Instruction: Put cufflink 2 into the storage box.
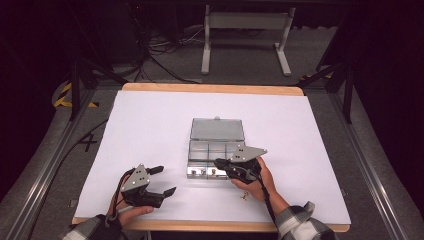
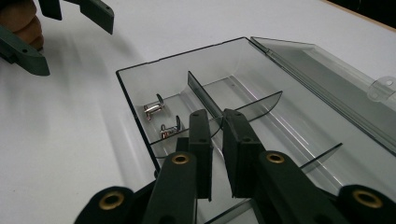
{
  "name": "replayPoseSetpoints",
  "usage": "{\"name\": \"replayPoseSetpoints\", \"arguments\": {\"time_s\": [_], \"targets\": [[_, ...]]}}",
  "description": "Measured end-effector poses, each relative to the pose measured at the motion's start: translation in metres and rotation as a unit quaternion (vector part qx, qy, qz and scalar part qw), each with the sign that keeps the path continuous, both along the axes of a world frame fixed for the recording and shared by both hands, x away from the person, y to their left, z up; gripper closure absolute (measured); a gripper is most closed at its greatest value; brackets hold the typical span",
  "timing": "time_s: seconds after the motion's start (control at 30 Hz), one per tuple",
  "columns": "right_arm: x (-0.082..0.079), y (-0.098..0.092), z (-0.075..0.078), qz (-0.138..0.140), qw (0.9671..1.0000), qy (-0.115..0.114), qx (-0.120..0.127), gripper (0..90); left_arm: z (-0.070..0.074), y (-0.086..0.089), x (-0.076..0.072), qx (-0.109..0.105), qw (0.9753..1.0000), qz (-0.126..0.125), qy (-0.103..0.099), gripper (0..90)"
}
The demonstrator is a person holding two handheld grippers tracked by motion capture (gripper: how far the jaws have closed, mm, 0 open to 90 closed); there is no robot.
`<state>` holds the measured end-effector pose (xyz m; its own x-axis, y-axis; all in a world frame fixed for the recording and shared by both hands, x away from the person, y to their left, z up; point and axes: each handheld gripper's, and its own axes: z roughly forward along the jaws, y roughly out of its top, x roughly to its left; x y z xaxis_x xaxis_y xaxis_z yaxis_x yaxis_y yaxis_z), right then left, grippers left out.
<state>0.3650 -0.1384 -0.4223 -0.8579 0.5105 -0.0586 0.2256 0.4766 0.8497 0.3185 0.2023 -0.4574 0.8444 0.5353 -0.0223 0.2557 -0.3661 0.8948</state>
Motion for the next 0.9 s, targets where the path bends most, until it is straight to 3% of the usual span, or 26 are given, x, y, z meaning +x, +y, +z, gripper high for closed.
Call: {"name": "replayPoseSetpoints", "arguments": {"time_s": [0.23,0.43,0.63,0.9], "targets": [[-0.019,-0.018,0.021,0.010,0.9997,-0.025,0.002,81.9,0.000,0.000,0.000,0.001,1.0000,0.000,0.000,18.2],[-0.038,-0.030,0.028,0.021,0.9991,-0.034,-0.013,81.9,0.000,0.000,0.000,0.001,1.0000,0.002,-0.001,17.4],[-0.057,-0.049,0.026,0.024,0.9987,-0.033,-0.031,81.2,0.000,0.000,0.000,-0.003,1.0000,0.004,0.003,17.2],[-0.070,-0.076,0.009,0.016,0.9990,-0.003,-0.042,77.7,0.000,0.000,0.001,0.000,1.0000,0.006,0.003,17.0]]}}
